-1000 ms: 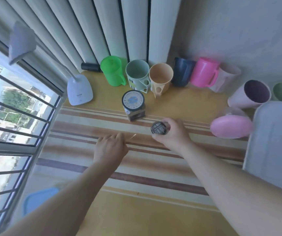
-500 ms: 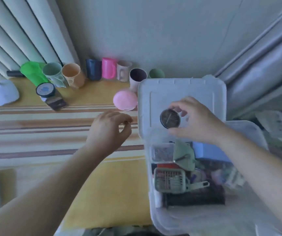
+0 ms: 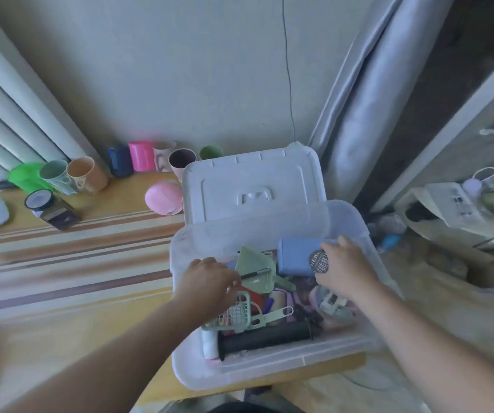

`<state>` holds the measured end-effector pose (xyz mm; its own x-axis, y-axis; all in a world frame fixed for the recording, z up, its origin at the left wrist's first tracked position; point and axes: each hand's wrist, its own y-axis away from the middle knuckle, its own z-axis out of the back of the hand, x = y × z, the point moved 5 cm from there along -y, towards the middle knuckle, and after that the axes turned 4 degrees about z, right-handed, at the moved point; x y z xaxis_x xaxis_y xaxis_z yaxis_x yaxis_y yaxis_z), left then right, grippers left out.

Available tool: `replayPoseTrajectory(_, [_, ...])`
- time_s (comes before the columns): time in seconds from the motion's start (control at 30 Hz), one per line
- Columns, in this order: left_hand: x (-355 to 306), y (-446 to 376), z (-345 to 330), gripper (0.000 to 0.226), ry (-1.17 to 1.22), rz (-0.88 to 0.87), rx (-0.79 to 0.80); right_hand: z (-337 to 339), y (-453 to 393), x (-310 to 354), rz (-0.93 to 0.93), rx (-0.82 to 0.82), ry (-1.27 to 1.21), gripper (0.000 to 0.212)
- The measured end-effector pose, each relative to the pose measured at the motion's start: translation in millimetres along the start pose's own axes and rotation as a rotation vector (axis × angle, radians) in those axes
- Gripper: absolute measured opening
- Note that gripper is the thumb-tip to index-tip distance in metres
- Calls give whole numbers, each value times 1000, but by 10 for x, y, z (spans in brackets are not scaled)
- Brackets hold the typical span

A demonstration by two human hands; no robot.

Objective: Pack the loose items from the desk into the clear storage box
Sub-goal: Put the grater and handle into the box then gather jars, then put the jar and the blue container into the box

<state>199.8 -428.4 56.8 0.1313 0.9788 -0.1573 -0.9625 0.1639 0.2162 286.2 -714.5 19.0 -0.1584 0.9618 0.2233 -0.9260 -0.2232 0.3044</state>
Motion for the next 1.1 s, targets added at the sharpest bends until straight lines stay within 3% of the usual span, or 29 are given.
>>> replayPoseTrajectory(0.17, [-221,-235,-64,28,-18,20,72,-141,-264,31,-4,47,-11,39])
replayPoseTrajectory(0.3, [-372,-511,-199,31,5,63,109,-172,-273,-157,-8,39,-62,76])
replayPoseTrajectory(0.37, [-441,-668,-286,32,56,125,130,-121,-167,-234,0,-28,-105,82])
replayPoseTrajectory(0.47, [-593,-878,-387,28,124,156,127,-44,69,-275,50,-116,-186,71])
replayPoseTrajectory(0.63, [-1045,-1033,-607,14,108,-5,222,-106,324,-268,79,-65,-227,62])
replayPoseTrajectory(0.73, [-1006,-1054,-623,15,177,-5,234,-115,290,-175,89,-63,-258,59])
replayPoseTrajectory(0.93, [-273,-951,123,21,361,6,-51,-18,-94,483,230,-115,-244,47])
replayPoseTrajectory(1.1, [859,-607,588,22,351,185,-313,191,-554,1573,456,-204,-276,38])
